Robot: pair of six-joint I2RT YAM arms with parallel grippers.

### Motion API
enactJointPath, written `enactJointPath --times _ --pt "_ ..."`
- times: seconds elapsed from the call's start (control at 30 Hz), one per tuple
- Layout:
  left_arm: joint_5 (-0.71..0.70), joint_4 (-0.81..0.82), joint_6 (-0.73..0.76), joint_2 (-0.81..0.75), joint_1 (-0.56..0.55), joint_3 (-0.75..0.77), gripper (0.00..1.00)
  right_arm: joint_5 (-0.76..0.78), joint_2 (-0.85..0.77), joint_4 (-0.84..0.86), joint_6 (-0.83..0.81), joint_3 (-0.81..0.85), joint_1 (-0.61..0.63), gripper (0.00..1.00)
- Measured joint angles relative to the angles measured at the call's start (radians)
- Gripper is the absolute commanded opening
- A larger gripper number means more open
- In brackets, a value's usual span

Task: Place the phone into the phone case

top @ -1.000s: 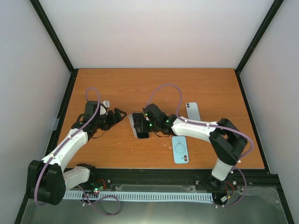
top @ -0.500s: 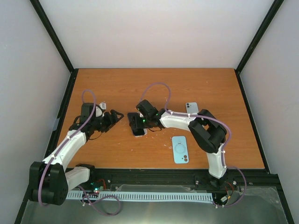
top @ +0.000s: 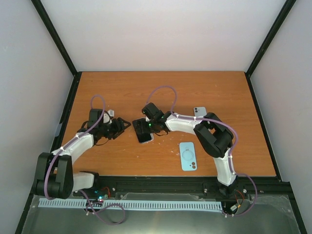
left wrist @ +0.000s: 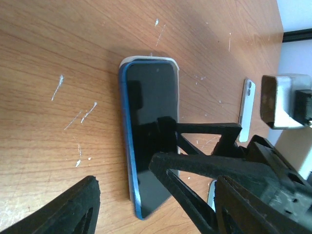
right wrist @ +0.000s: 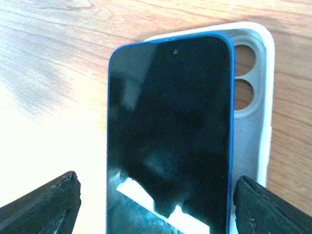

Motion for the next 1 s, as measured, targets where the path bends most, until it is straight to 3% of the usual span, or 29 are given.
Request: enactJointPath --times 0.1,0.23,0.33,0.47,0.63,0.83,1.0 --pt "0.01 0.038 -0.001 0.03 0.0 -0.011 0.62 -0.002 -0.002 0.0 -0.003 0.003 0.0 0.93" --pt "0.021 0.078 -0.002 0.068 0.0 -0.029 0.59 -0.016 -0.023 0.001 -0.007 -0.005 -0.002 0.92" --pt "0.037 0.107 -0.005 0.103 0.0 -0.043 0.58 -0.022 -0.079 0.008 -0.007 -0.047 -0.01 0.84" --pt "0.047 0.138 -0.013 0.132 0.0 -0.057 0.52 -0.023 -0.158 0.031 -0.013 -0.113 -0.036 0.68" --pt "0.062 0.19 -0.021 0.196 -0.009 -0.058 0.42 -0.03 -0.167 0.063 -0.014 -0.167 -0.087 0.55" --pt "0.063 0.219 -0.026 0.286 -0.042 -0.04 0.28 -0.073 -0.136 0.098 -0.011 -0.188 -0.104 0.51" --pt "0.055 0.222 -0.025 0.334 -0.077 0.012 0.26 -0.133 -0.116 0.146 0.008 -0.217 -0.101 0.5"
